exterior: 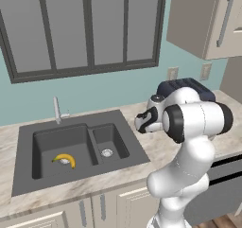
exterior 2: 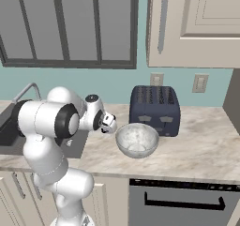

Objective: Clear the mugs and bowl far away from the sink.

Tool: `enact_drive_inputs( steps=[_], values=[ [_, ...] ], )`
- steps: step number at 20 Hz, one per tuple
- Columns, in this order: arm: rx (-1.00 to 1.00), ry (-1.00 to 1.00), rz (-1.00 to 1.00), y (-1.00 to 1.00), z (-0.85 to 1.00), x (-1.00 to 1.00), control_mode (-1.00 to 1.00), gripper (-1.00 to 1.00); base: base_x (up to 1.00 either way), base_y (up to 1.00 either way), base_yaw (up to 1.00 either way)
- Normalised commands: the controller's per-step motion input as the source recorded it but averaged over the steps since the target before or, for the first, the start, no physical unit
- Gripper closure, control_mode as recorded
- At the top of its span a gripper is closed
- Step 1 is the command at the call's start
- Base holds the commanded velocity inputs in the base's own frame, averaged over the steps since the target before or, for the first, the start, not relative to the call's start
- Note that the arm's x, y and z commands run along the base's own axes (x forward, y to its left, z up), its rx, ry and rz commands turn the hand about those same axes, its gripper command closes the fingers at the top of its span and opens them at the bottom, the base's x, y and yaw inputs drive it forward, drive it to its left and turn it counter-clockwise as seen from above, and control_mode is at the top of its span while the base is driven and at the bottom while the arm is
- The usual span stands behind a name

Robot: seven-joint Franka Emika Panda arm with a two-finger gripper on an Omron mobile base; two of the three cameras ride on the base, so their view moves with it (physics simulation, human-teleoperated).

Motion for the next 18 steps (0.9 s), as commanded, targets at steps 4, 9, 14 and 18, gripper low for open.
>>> enact_drive_inputs(
  steps=[4,9,14,18],
  values=[
    [0.0,0.0,0.0,-0.01,-0.1,0.01,-1.0,1.0,0.0,0.0,0.0],
    [0.0,0.0,0.0,-0.02,-0.1,0.0,-1.0,1.0,0.0,0.0,0.0],
    [0.0,-0.08,0.0,0.03,0.15,-0.18,-1.0,1.0,0.0,0.0,0.0],
    [0.0,-0.21,0.0,0.34,0.71,-0.56,-1.0,1.0,0.0,0.0,0.0]
  ],
)
